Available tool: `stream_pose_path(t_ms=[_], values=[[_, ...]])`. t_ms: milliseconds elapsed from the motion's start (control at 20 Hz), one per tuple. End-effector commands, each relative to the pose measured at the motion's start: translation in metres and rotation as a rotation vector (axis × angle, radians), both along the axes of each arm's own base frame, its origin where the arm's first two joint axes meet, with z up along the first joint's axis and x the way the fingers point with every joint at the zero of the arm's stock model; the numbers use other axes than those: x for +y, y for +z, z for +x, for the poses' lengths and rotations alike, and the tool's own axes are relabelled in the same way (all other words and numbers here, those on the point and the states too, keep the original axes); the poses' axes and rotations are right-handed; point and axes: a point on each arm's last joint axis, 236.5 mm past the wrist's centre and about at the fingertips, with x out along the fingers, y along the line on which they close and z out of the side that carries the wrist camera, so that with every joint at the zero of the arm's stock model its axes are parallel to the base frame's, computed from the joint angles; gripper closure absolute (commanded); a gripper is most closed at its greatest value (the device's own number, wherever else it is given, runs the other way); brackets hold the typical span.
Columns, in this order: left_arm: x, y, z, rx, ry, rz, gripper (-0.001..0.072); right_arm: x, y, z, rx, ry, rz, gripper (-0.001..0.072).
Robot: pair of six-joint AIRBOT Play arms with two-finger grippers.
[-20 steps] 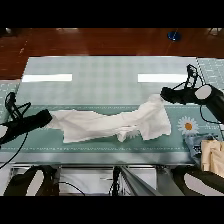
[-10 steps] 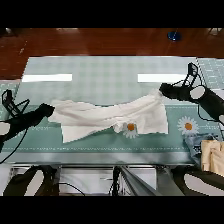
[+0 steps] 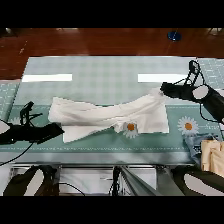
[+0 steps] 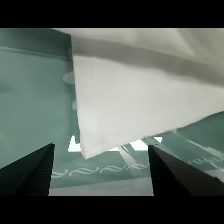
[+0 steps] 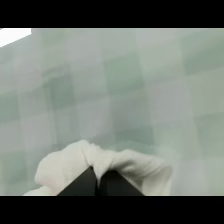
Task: Fold the shirts.
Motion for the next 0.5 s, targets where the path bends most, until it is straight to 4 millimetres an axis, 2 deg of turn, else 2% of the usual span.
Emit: stream_pose_path(t_ms=[0, 200, 350, 450], values=[[-0.009, -0.006, -0.013, 0.072, -0.033, -0.046, 0.0022, 0.003, -0.003, -0.006, 0.021, 0.04, -0.016, 0.0691], [-0.019, -0.026, -0.017, 0.176, -0.052, -0.126, 0.0033, 0.004, -0.004, -0.008, 0.029, 0.049, -0.018, 0.0691], [-0.037, -0.033, 0.002, 0.168, -0.011, -0.241, 0.0037, 0.005, -0.006, -0.011, 0.043, 0.055, -0.015, 0.0691], [-0.047, -0.036, 0.012, 0.156, 0.007, -0.298, 0.0138, 0.006, -0.007, -0.013, 0.052, 0.06, -0.013, 0.069]])
